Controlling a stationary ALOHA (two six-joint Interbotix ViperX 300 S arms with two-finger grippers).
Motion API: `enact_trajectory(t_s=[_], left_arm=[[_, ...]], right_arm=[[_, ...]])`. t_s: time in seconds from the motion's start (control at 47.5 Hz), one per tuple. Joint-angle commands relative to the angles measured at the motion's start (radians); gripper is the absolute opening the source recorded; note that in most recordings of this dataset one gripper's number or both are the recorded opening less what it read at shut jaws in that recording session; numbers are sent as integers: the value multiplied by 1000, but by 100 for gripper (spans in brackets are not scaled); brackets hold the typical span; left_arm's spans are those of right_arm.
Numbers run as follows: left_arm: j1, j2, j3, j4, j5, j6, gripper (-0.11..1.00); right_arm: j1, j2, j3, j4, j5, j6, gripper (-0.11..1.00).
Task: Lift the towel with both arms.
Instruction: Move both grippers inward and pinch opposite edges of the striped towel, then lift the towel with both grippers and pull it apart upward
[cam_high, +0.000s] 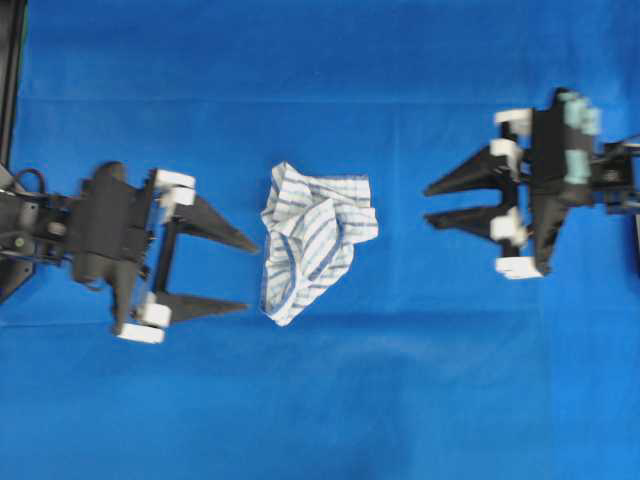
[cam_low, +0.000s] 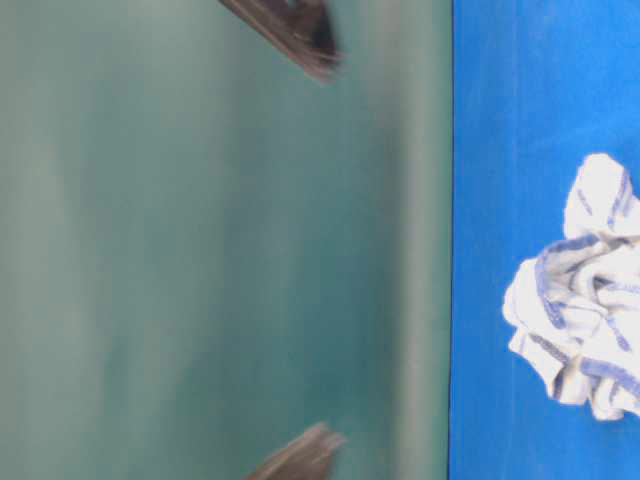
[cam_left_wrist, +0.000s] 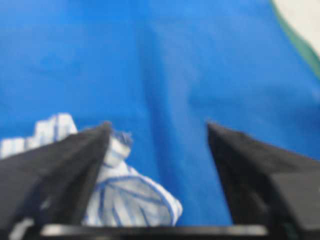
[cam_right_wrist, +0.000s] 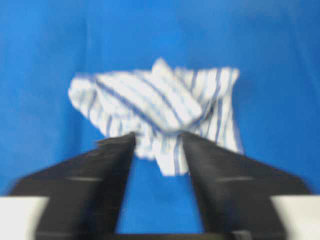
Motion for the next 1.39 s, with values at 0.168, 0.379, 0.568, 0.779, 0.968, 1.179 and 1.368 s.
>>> enact_trajectory(t_s=[0.168, 0.379, 0.568, 0.779, 0.968, 1.179, 1.368], left_arm=[[-34, 173, -66, -8, -12, -2, 87], [-44, 316, -95, -8, -12, -6, 87], [-43, 423, -120, -11, -12, -8, 86], [-40, 499, -140, -11, -8, -6, 86], [-26, 509, -141, -11, 11, -6, 81], [17, 508, -147, -12, 75, -6, 36], [43, 489, -160, -12, 84, -5, 6]], right_arm=[[-2, 198, -83, -2, -9, 2, 56], [2, 353, -155, -2, -11, 2, 57], [-18, 468, -221, -3, -11, -2, 57], [-46, 572, -275, -3, -11, -6, 57], [-54, 609, -301, -8, -9, -11, 55], [-55, 607, -304, -18, -3, -14, 25], [-54, 583, -302, -18, 29, -8, 5]])
